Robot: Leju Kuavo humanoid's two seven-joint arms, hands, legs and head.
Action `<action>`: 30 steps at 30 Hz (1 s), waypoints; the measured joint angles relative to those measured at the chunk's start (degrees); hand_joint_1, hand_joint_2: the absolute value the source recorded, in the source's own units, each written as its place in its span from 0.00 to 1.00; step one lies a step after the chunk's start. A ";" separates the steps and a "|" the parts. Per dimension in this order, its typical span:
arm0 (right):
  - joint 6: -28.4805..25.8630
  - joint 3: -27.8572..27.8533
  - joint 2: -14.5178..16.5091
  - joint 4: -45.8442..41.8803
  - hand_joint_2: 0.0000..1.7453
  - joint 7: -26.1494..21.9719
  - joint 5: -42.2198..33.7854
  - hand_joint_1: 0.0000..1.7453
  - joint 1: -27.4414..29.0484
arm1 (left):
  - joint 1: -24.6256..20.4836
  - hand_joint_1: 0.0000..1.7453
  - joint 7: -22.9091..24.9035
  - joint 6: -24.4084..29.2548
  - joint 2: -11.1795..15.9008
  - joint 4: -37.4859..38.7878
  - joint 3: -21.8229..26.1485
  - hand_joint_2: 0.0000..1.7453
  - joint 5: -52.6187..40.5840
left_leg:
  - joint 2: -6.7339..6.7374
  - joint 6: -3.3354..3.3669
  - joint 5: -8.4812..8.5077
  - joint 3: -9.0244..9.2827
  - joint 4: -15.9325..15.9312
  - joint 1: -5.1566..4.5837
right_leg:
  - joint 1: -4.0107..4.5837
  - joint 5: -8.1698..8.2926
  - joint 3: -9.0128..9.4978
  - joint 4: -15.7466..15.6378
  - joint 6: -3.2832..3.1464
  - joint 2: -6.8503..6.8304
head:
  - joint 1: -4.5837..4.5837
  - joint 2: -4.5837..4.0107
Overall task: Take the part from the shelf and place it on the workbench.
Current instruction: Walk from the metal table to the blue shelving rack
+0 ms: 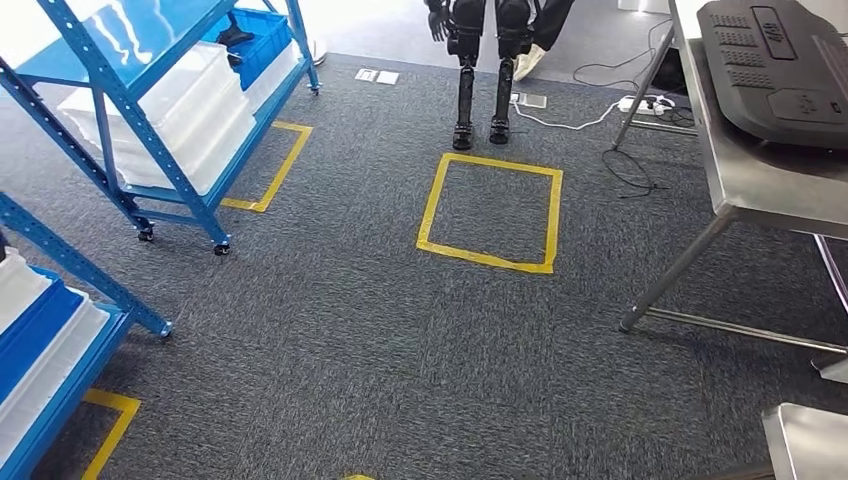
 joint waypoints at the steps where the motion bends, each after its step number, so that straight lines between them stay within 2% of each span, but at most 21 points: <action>1: -0.54 0.36 0.01 0.36 0.00 1.10 0.71 0.00 0.03 | -0.11 0.00 0.01 -0.01 0.00 0.00 -0.09 0.00 -0.07 | -0.69 -0.33 -0.13 -0.09 0.37 0.05 | -0.30 1.79 2.13 -4.45 0.05 1.52 | -0.01 0.01; 2: -1.04 0.77 0.02 0.75 0.00 2.45 1.44 0.00 0.05 | -0.21 0.00 0.01 -0.02 0.00 0.00 -0.18 0.00 -0.18 | -1.24 -0.65 -0.15 -0.25 0.58 0.08 | -0.49 2.82 3.55 -7.30 0.02 2.72 | 0.01 0.01; 3: -1.43 1.23 0.02 1.10 0.00 3.76 2.01 0.00 0.09 | -0.26 0.00 0.02 -0.02 0.00 0.00 -0.31 0.00 -0.32 | -1.68 -0.95 -0.13 -0.43 0.60 0.09 | -0.46 3.16 4.15 -8.51 -0.19 3.40 | 0.02 0.02; 5: -1.82 2.05 0.04 1.74 0.00 5.92 2.78 0.00 0.24 | -0.18 0.00 0.14 -0.01 0.01 0.00 -0.57 0.00 -0.63 | -2.30 -1.40 0.01 -0.85 0.46 0.37 | -0.13 3.49 4.36 -8.96 -1.02 2.08 | 0.03 0.01; 6: -1.91 2.41 0.05 2.02 0.00 6.66 3.00 0.00 0.41 | -0.09 0.00 0.22 0.01 0.02 0.00 -0.67 0.00 -0.73 | -1.55 -1.63 -0.62 -1.44 1.31 0.40 | -0.01 3.60 4.46 -9.20 -1.44 1.34 | 0.01 0.01; 7: -1.96 2.77 0.05 2.32 0.00 7.26 3.25 0.00 0.66 | -0.07 0.00 0.30 0.03 0.03 0.00 -0.74 0.00 -0.79 | -0.34 -1.86 -1.93 -2.64 3.62 0.40 | 0.03 3.75 4.58 -9.49 -1.81 0.50 | -0.02 -0.01; 9: -2.00 3.53 0.03 2.95 0.00 8.16 3.65 0.00 1.27 | -0.22 0.00 0.33 0.06 0.00 0.00 -0.84 0.00 -0.81 | 2.64 -2.27 -6.24 -6.86 12.40 0.29 | 0.24 3.80 4.79 -9.85 -2.29 -1.16 | -0.03 -0.01; 10: -2.00 3.94 0.02 3.28 0.00 8.54 3.80 0.00 1.58 | -0.31 0.00 0.33 0.07 -0.02 0.00 -0.88 0.00 -0.79 | 3.26 -2.44 -8.18 -9.24 17.38 0.33 | 0.37 3.71 4.84 -9.88 -2.45 -2.07 | -0.02 -0.01; 11: -1.97 4.33 0.02 3.59 0.00 8.95 3.88 0.00 1.83 | -0.30 0.00 0.33 0.07 -0.03 0.00 -0.91 0.00 -0.75 | 3.54 -2.52 -9.26 -10.96 20.90 0.37 | 0.45 3.59 4.90 -9.88 -2.55 -2.93 | -0.01 -0.01; 12: -1.92 4.69 0.01 3.86 0.00 9.39 3.90 0.00 2.02 | -0.20 0.00 0.34 0.08 -0.04 0.00 -0.93 0.00 -0.70 | 3.69 -2.54 -9.23 -11.53 22.04 0.39 | 0.51 3.45 5.00 -9.87 -2.60 -3.70 | -0.01 -0.01; 13: -1.84 5.01 0.01 4.08 0.00 9.89 3.92 0.00 2.12 | -0.08 0.00 0.35 0.09 -0.03 0.00 -0.95 0.00 -0.66 | 3.91 -2.48 -8.08 -10.72 20.45 0.39 | 0.53 3.29 5.16 -9.87 -2.59 -4.36 | -0.01 -0.01; 14: -1.71 5.28 0.01 4.23 0.00 10.36 3.94 0.00 2.15 | 0.00 0.00 0.38 0.12 -0.02 0.00 -0.95 0.00 -0.64 | 4.45 -2.31 -6.14 -8.66 16.50 0.34 | 0.53 3.12 5.40 -9.88 -2.51 -4.92 | -0.01 -0.02; 16: -1.45 5.78 0.02 4.48 0.00 11.10 3.99 0.00 2.19 | -0.14 0.00 0.44 0.21 0.02 0.00 -0.94 0.00 -0.64 | 7.52 -1.74 -2.34 -3.32 6.62 -0.10 | 0.67 2.66 5.98 -9.83 -2.10 -5.89 | -0.03 -0.01; 17: -1.37 6.01 0.03 4.60 0.00 11.29 4.02 0.00 2.22 | -0.31 0.00 0.47 0.25 0.03 0.00 -0.93 0.00 -0.64 | 8.72 -1.47 -1.33 -1.50 3.21 -0.36 | 0.78 2.44 6.21 -9.79 -1.81 -6.39 | -0.01 -0.01; 18: -1.33 6.23 0.04 4.69 0.00 11.36 4.10 0.00 2.24 | -0.45 0.00 0.50 0.26 0.04 0.00 -0.94 0.00 -0.67 | 9.39 -1.26 -0.94 -0.55 1.33 -0.61 | 0.88 2.26 6.42 -9.82 -1.52 -6.97 | -0.01 0.00; 21: -1.33 6.52 0.05 4.80 0.00 11.30 4.33 0.00 2.20 | -0.54 0.00 0.55 0.26 0.04 0.00 -0.96 0.00 -0.75 | 8.47 -1.06 -0.99 -0.45 0.69 -0.81 | 0.95 2.12 6.73 -10.06 -1.15 -8.04 | -0.03 0.00; 25: -1.35 6.68 0.12 4.81 0.00 11.17 4.44 0.00 2.03 | -0.42 0.00 0.62 0.26 0.04 0.00 -0.97 0.00 -0.79 | 7.80 -0.76 -0.81 -0.15 0.30 -0.71 | 0.87 1.98 7.00 -10.21 -0.80 -8.34 | -0.04 0.00; 26: -1.39 6.94 0.15 4.87 0.00 11.00 4.63 0.00 2.03 | -0.45 0.00 0.66 0.26 0.04 0.00 -0.98 0.00 -0.86 | 6.75 -0.37 -0.57 0.18 -0.07 -0.62 | 0.80 -0.45 4.97 -5.61 -0.60 -6.90 | -0.04 -0.01; 28: -1.49 7.62 0.23 5.02 0.00 10.71 5.02 0.00 2.17 | -0.50 0.00 0.68 0.20 0.03 0.00 -1.02 0.00 -0.99 | 4.25 0.32 -0.15 0.78 -0.68 -0.44 | 0.68 -5.63 -0.55 5.87 -0.33 -3.76 | -0.03 -0.01; 29: -1.51 7.94 0.28 5.09 0.00 10.63 5.24 0.00 2.28 | -0.53 0.00 0.68 0.16 0.02 0.00 -1.04 0.00 -1.05 | 2.91 0.53 -0.05 0.87 -0.78 -0.46 | 0.68 -7.50 -3.19 11.02 -0.34 -2.25 | -0.02 -0.01; 30: -1.47 8.13 0.33 5.10 0.00 10.63 5.36 0.00 2.33 | -0.44 0.00 0.72 0.12 0.02 0.00 -1.06 0.00 -1.11 | 2.04 0.51 -0.04 0.92 -0.76 -0.42 | 0.66 -6.35 -3.19 10.27 -0.37 -2.15 | -0.03 0.00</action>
